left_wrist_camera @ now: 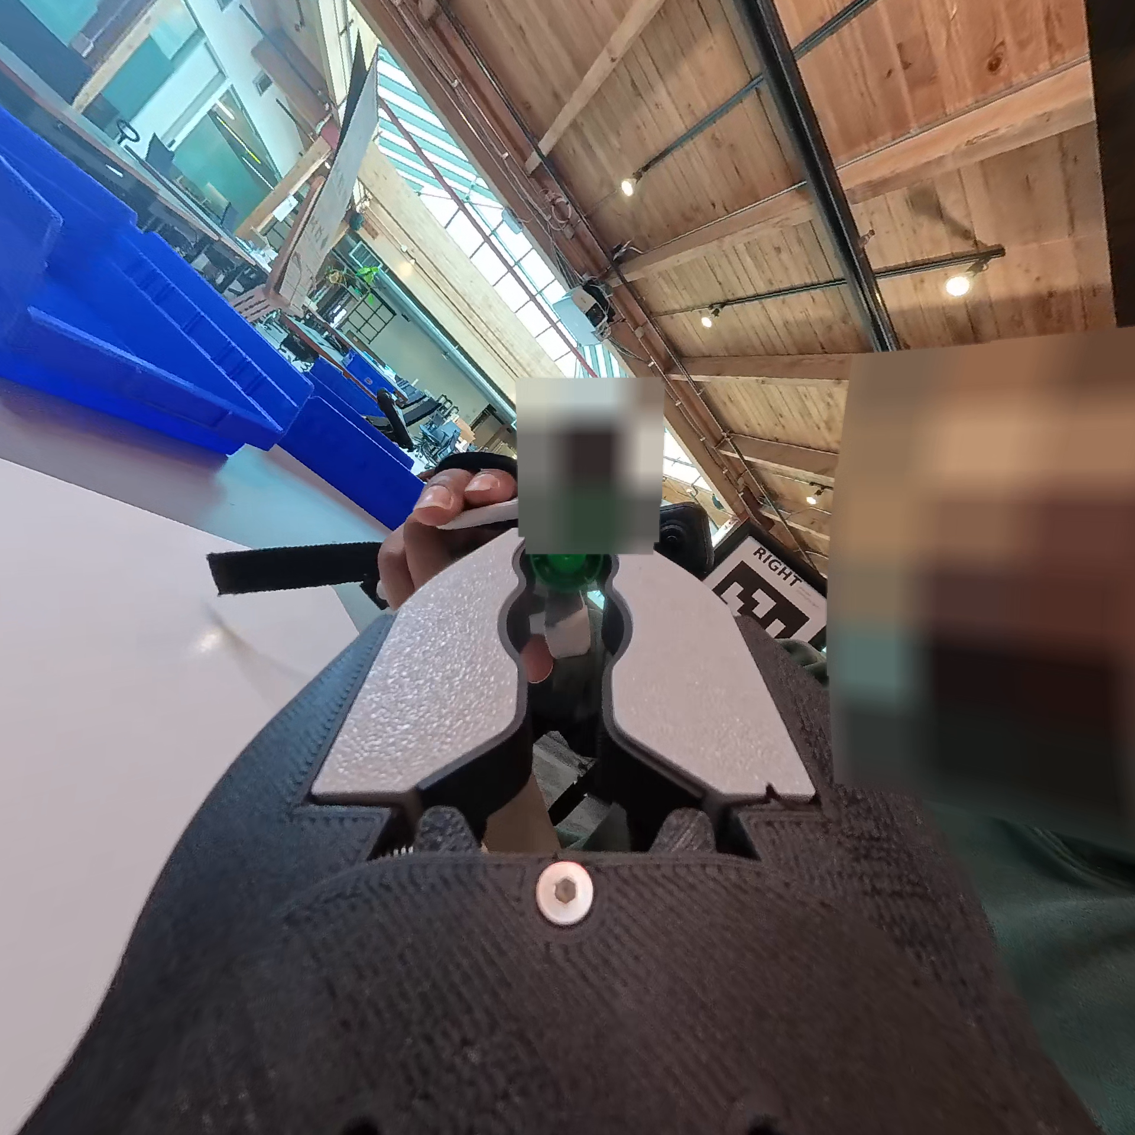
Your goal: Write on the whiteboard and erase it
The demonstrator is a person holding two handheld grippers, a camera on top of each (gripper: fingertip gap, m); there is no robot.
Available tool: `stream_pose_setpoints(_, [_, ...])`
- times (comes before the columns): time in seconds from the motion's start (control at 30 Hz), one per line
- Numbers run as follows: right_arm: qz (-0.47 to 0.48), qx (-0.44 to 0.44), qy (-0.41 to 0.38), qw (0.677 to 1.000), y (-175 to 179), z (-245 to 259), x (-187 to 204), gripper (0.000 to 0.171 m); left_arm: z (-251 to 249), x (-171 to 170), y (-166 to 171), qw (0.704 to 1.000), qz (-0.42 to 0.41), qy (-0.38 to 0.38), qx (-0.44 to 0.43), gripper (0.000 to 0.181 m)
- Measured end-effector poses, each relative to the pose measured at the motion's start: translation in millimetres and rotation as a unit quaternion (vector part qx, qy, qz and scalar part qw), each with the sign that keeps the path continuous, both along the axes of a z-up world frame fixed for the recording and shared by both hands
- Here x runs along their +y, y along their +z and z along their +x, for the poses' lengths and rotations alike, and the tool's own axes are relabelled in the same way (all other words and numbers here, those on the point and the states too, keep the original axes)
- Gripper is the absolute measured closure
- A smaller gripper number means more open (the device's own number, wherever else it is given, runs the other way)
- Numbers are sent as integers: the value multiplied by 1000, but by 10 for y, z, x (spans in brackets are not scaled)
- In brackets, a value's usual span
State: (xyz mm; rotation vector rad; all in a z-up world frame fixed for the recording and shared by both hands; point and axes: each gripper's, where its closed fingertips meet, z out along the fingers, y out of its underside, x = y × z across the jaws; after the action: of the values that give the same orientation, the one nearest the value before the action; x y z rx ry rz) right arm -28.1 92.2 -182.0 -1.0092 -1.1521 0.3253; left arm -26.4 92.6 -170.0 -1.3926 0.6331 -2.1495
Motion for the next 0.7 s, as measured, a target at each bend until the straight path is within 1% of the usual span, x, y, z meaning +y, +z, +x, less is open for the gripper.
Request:
stream_pose_setpoints(0.13, [3,-10,-2,1000,-29,-8,5,134,32,-1,-52,1000,-10,-4,10,162])
stream_pose_setpoints(0.27, [6,-24,0,1000,-102,-54,-2,134,116,-78,-87,1000,-21,-16,12,162])
stream_pose_setpoints(0.5, [3,-17,-2,1000,-107,-37,19,134,146,-38,-158,999,-50,-9,9,162])
stream_pose_setpoints(0.7, [-4,-11,6,1000,-122,-27,20,136,159,-37,-174,999,-48,-5,13,162])
